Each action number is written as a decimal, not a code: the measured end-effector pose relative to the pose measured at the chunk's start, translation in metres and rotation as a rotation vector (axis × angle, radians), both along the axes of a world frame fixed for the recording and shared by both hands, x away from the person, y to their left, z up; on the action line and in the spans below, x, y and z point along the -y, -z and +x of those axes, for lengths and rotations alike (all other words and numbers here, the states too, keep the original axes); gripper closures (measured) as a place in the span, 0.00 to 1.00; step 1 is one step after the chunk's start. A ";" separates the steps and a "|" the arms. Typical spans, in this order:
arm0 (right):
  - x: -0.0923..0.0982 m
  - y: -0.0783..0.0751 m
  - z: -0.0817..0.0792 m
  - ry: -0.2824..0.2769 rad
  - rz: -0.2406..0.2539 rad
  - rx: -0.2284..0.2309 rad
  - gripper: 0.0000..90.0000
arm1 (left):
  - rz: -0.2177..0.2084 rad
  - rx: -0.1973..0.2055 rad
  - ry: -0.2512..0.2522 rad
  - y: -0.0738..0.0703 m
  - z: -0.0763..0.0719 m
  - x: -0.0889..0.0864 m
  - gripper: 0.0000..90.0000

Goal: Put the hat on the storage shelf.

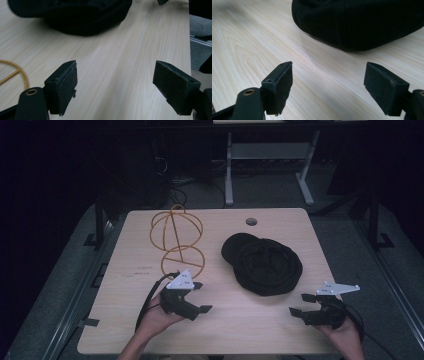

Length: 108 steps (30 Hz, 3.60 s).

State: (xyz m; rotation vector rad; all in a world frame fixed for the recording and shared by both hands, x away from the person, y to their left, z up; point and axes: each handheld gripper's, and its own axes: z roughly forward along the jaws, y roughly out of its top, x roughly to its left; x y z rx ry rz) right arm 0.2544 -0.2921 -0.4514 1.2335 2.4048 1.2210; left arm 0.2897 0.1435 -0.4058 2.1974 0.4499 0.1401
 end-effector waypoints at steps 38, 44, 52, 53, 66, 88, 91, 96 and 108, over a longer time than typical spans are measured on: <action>0.002 0.000 0.000 -0.002 0.010 -0.011 0.24 | 0.045 0.003 0.179 -0.004 0.058 0.134 0.24; 0.003 0.000 -0.001 -0.002 0.006 -0.005 0.24 | 0.083 0.014 0.178 0.001 0.064 0.151 0.25; 0.004 -0.001 0.000 0.001 0.010 -0.009 0.24 | 0.130 -0.010 0.201 0.013 0.073 0.166 0.28; 0.004 -0.001 0.000 0.001 0.010 -0.009 0.24 | 0.129 -0.021 0.204 0.014 0.074 0.167 0.28; 0.003 0.000 0.000 -0.003 0.008 -0.009 0.24 | 0.206 -0.037 0.222 0.029 0.078 0.182 0.40; 0.003 0.000 -0.001 -0.004 0.013 -0.008 0.25 | 0.295 -0.024 0.251 0.039 0.080 0.190 0.74; 0.003 0.001 -0.001 0.000 0.013 -0.012 0.25 | 0.286 -0.035 0.256 0.037 0.080 0.189 0.78; 0.001 0.001 0.000 -0.001 0.012 -0.011 0.25 | 0.252 -0.034 0.263 0.029 0.077 0.188 0.84; -0.002 -0.002 -0.002 0.005 0.018 0.008 0.25 | 0.110 -0.056 0.310 -0.011 0.065 0.175 0.86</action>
